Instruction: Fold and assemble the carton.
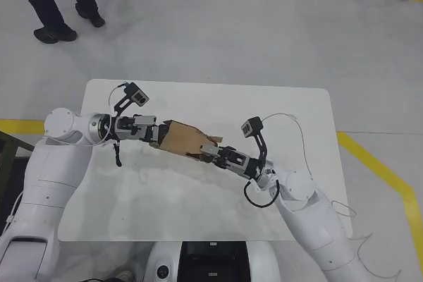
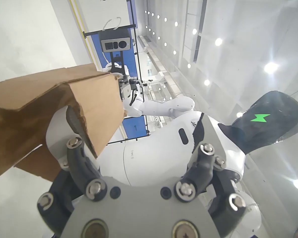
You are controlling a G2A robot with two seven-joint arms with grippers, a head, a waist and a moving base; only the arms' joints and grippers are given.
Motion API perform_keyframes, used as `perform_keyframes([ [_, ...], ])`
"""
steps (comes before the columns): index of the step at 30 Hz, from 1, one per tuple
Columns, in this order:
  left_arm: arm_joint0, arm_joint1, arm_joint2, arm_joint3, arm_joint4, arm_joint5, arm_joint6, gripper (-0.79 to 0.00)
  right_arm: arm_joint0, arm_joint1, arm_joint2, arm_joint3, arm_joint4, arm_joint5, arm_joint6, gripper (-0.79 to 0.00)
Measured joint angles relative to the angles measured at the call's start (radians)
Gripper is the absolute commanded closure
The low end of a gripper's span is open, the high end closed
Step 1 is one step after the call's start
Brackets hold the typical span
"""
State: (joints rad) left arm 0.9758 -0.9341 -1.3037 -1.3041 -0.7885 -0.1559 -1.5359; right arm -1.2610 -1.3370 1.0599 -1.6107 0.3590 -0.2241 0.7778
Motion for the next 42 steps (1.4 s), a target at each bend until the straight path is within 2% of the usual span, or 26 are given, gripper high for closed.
perform_keyframes([
  [8, -0.006, 0.017, 0.035, 0.004, -0.056, -0.004, 0.0, -0.785, -0.003, 0.004, 0.002, 0.005, 0.003, 0.0, -0.002, 0.0],
  [9, -0.007, 0.02, 0.039, 0.003, -0.064, -0.004, 0.0, -0.72, -0.003, 0.004, 0.003, 0.007, 0.002, 0.001, -0.002, 0.0],
  [11, -0.008, 0.024, 0.044, 0.002, -0.076, -0.005, 0.0, -0.511, -0.001, 0.006, 0.003, 0.009, -0.003, 0.006, 0.002, 0.0],
  [13, -0.01, 0.03, 0.049, 0.002, -0.089, -0.005, 0.0, -0.388, 0.003, 0.007, 0.002, 0.01, -0.008, 0.012, 0.01, 0.0],
  [18, -0.02, 0.046, 0.069, 0.004, -0.072, -0.003, 0.0, -0.299, 0.019, 0.009, 0.0, 0.016, -0.011, 0.024, 0.029, 0.0],
  [27, -0.043, 0.072, 0.106, 0.016, -0.019, -0.012, 0.0, -0.203, 0.055, 0.015, -0.002, 0.033, -0.024, 0.048, 0.072, 0.0],
  [42, -0.079, 0.103, 0.158, 0.023, 0.056, -0.01, 0.0, -0.212, 0.092, 0.027, 0.004, 0.055, -0.029, 0.09, 0.157, 0.0],
])
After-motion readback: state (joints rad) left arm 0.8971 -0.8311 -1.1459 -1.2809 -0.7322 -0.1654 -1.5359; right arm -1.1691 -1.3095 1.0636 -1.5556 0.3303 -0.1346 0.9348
